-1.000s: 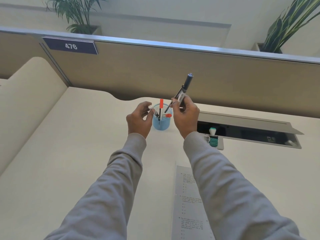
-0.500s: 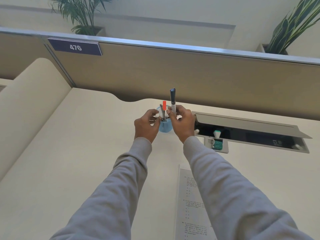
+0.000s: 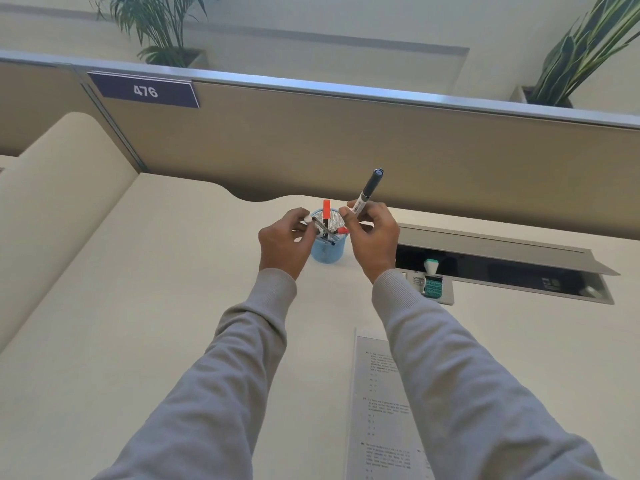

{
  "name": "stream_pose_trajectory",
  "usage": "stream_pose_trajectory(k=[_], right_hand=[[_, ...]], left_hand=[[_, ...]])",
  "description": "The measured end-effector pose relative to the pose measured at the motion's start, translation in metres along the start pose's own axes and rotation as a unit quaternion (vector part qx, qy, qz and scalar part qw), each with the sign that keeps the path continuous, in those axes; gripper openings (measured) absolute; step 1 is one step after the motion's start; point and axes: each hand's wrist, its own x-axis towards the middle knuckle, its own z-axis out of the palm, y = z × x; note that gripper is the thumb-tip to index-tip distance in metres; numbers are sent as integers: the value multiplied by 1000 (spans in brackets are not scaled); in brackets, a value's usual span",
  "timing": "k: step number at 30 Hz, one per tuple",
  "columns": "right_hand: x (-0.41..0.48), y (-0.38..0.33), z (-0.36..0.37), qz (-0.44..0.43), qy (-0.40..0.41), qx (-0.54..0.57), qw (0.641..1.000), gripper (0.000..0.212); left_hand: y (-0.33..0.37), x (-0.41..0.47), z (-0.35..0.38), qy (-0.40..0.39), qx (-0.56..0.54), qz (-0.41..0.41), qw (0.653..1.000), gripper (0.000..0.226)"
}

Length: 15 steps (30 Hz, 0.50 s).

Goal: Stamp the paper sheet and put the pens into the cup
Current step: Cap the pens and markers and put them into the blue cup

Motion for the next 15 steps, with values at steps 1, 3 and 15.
stream_pose_trajectory(k=[1, 3, 15], right_hand=[[0, 0, 0, -4, -4, -3, 1000, 20], [-2, 2, 0, -3, -10, -13, 1000, 21], [-11, 1, 10, 69, -42, -14, 997, 47]], left_hand=[[3, 1, -4, 9, -2, 6, 1000, 19], [9, 3, -13, 28, -12, 14, 999, 19], [32, 12, -58, 142, -116, -16, 983, 13]])
